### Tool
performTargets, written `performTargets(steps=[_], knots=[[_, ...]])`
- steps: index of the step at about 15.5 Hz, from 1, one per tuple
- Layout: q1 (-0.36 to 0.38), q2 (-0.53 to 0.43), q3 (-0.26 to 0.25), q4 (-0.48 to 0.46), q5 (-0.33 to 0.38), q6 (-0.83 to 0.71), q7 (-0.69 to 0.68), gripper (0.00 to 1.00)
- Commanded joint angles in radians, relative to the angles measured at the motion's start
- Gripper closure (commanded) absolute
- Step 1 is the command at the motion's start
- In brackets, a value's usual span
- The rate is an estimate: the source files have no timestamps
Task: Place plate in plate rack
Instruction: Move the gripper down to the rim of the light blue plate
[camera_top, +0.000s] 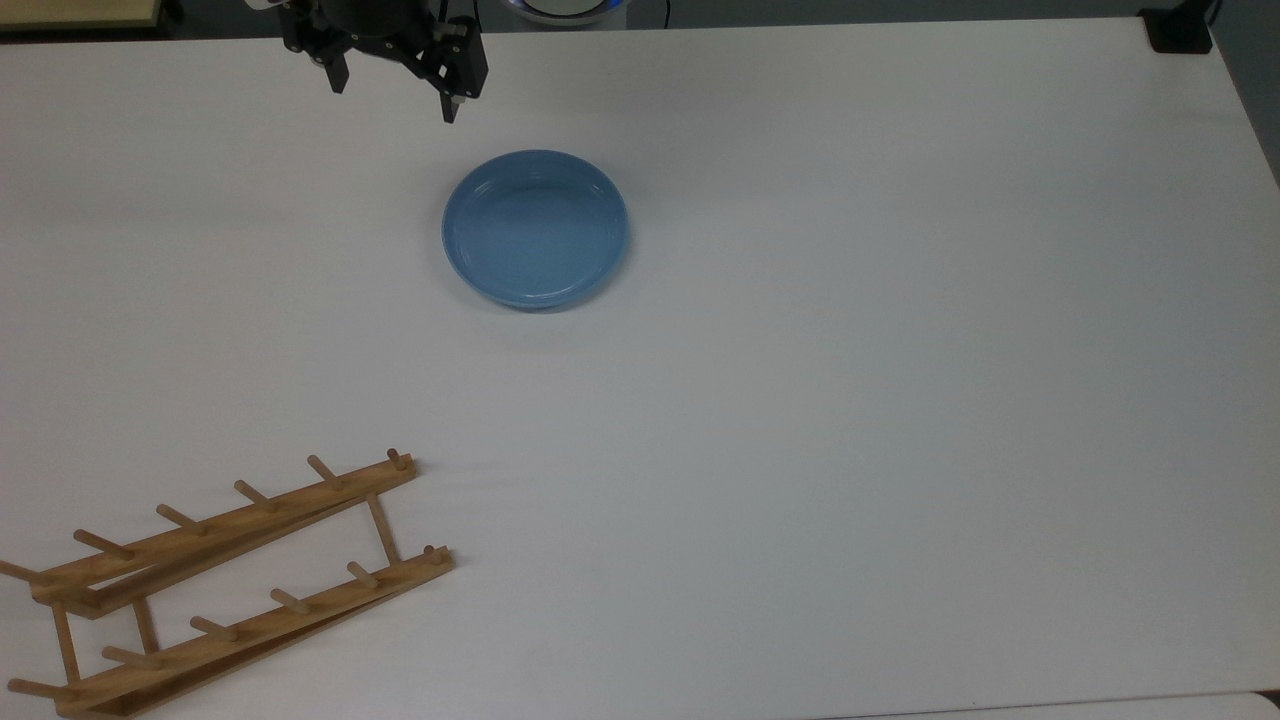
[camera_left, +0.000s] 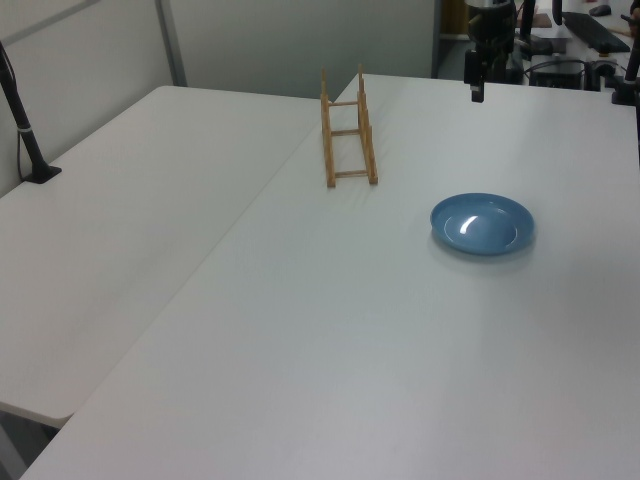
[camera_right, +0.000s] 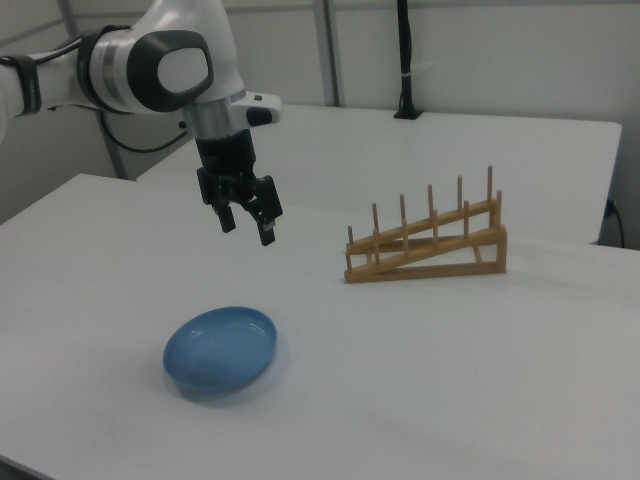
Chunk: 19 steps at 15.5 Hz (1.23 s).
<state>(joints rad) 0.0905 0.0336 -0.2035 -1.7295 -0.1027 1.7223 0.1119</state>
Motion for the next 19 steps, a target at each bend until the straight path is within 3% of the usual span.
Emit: performTargets(steps=[1,9,12,17,19], knots=[[-0.026,-0.011,0.018,-0.007,0.056,0.011,-0.032,0.0],[-0.029,0.012,0.018,0.013,0.061,0.005,-0.052,0.0],[-0.037,0.026,0.015,0.011,0.077,-0.006,-0.214,0.0],[-0.057,0.115,0.015,0.013,0.136,-0.004,-0.323,0.0],[-0.071,0.156,0.004,0.014,0.194,-0.001,-0.423,0.0]])
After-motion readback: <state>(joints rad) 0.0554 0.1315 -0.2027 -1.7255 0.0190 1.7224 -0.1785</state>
